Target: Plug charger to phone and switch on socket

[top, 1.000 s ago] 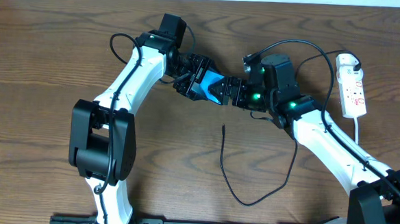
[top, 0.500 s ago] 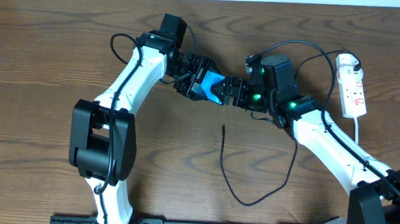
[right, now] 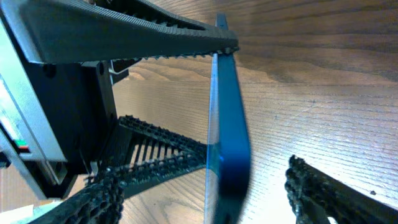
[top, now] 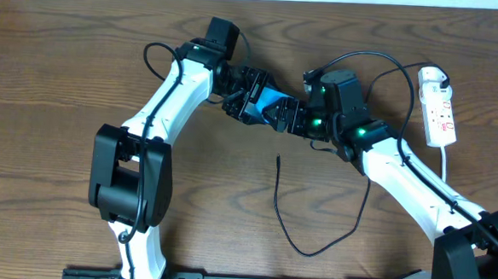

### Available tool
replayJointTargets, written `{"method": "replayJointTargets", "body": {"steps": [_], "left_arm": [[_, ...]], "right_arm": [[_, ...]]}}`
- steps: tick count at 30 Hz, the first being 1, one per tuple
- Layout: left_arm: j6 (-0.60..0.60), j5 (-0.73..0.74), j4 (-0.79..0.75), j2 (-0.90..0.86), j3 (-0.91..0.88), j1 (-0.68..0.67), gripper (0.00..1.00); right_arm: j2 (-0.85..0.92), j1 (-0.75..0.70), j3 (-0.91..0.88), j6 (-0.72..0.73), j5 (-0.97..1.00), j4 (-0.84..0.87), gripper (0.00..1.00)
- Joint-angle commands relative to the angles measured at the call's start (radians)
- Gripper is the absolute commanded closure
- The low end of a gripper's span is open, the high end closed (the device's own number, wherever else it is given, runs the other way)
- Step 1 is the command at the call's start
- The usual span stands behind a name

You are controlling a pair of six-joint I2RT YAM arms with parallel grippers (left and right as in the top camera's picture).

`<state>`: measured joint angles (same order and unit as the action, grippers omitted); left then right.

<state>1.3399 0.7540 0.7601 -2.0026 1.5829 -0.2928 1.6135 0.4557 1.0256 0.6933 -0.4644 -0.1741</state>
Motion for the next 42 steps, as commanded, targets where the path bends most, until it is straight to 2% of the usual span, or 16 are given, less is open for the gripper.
{"method": "replayJointTargets", "body": {"steps": [1, 7, 9, 11, 15, 16, 23, 28, 29, 31, 36, 37, 38, 39, 40, 42], "left_arm": [[0.044, 0.024, 0.0, 0.035, 0.027, -0.005, 0.93], [0.046, 0.024, 0.0, 0.035, 0.027, -0.006, 0.93], [0.046, 0.023, 0.0, 0.035, 0.027, -0.006, 0.93], [0.046, 0.023, 0.0, 0.035, 0.027, -0.006, 0.93], [0.046, 0.023, 0.0, 0.035, 0.027, -0.006, 0.92], [0.046, 0.023, 0.0, 0.035, 0.027, -0.006, 0.93], [0.046, 0.02, 0.0, 0.035, 0.027, -0.02, 0.93], [0.045, 0.02, 0.0, 0.035, 0.027, -0.023, 0.93], [0.046, 0.019, 0.0, 0.035, 0.027, -0.024, 0.93], [0.046, 0.02, 0.0, 0.035, 0.027, -0.024, 0.93], [0.042, 0.019, 0.0, 0.035, 0.027, -0.024, 0.93], [0.034, 0.019, 0.0, 0.035, 0.027, -0.023, 0.87], [0.021, 0.019, 0.0, 0.035, 0.027, -0.023, 0.66], [-0.014, 0.019, 0.0, 0.035, 0.027, -0.021, 0.14], [-0.061, 0.02, 0.0, 0.035, 0.027, -0.017, 0.06], [-0.108, 0.02, 0.0, 0.041, 0.027, -0.007, 0.06]], "right_arm": [[-0.001, 0.01, 0.014, -0.008, 0.034, -0.009, 0.21], [-0.001, 0.01, 0.014, 0.032, 0.064, -0.028, 0.23], [-0.001, 0.01, 0.014, 0.032, 0.062, -0.028, 0.39], [-0.001, 0.011, 0.014, 0.032, 0.062, -0.027, 0.45], [-0.001, 0.012, 0.014, 0.032, 0.062, -0.027, 0.65], [-0.001, 0.012, 0.014, 0.032, 0.062, -0.027, 0.67], [-0.001, 0.019, 0.014, 0.032, 0.063, -0.024, 0.81], [-0.001, 0.019, 0.014, 0.032, 0.063, -0.024, 0.83], [-0.001, 0.019, 0.014, 0.032, 0.063, -0.024, 0.85], [-0.001, 0.019, 0.014, 0.032, 0.063, -0.024, 0.99], [-0.001, 0.018, 0.014, 0.032, 0.069, -0.024, 0.99], [-0.001, 0.013, 0.014, 0.032, 0.07, -0.024, 0.99], [-0.001, 0.008, 0.014, 0.032, 0.07, -0.026, 0.99], [-0.001, -0.007, 0.014, 0.032, 0.07, -0.031, 0.99], [-0.001, -0.03, 0.014, 0.032, 0.069, -0.04, 0.99], [-0.001, -0.079, 0.014, 0.062, 0.061, -0.043, 0.99]]}}
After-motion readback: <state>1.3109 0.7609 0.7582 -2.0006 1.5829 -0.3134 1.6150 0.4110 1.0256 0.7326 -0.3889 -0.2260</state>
